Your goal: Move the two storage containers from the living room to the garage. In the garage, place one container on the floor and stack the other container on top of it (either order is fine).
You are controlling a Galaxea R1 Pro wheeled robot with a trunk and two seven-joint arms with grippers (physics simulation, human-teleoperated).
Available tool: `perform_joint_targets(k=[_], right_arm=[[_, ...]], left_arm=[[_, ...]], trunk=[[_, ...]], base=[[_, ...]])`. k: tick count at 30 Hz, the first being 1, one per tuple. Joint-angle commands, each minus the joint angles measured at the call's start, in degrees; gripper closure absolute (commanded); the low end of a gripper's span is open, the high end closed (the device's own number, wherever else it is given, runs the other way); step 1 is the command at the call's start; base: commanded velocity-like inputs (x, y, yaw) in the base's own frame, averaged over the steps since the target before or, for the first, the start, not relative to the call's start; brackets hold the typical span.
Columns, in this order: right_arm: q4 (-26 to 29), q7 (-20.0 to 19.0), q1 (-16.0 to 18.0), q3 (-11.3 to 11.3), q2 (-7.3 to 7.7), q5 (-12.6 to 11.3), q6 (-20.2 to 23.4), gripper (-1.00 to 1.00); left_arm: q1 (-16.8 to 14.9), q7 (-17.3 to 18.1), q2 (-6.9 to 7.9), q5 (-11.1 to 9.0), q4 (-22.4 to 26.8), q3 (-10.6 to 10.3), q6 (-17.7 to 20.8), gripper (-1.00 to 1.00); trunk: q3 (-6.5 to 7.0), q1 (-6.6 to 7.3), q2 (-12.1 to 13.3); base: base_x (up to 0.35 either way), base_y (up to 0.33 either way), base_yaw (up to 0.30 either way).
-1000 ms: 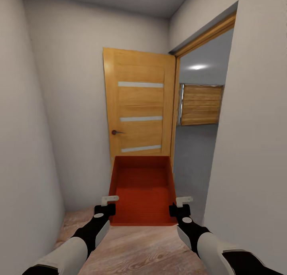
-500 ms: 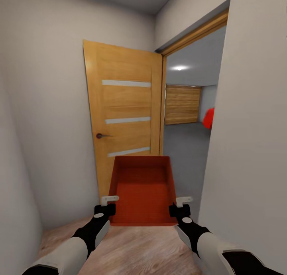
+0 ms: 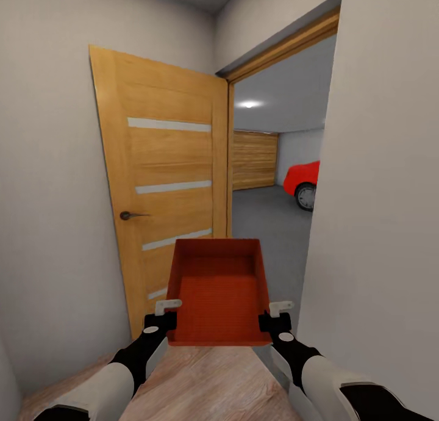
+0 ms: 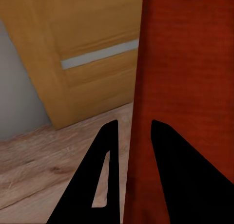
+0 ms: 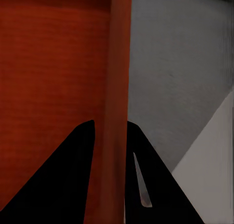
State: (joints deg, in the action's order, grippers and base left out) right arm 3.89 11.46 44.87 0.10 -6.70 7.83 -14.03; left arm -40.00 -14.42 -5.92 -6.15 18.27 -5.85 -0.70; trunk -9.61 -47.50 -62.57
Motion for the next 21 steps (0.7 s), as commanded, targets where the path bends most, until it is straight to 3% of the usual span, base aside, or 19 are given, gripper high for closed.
perform_joint_targets(k=[1, 21], right_arm=[[-0.2, 0.5, 0.0, -1.9, 0.46, -0.2, -0.2, 1.00], [-0.2, 0.5, 0.0, -1.9, 0.46, -0.2, -0.1, 1.00]], left_arm=[[-0.1, -1.1, 1.26, 0.4, 0.3, 1.1, -4.0, 1.00], [-0.1, -1.1, 1.26, 0.4, 0.3, 1.0, -4.0, 1.00]], trunk=[[-0.08, -0.03, -0.1], [-0.08, -0.03, -0.1]], base=[[0.250, 0.228, -0.284], [0.250, 0.228, -0.284]])
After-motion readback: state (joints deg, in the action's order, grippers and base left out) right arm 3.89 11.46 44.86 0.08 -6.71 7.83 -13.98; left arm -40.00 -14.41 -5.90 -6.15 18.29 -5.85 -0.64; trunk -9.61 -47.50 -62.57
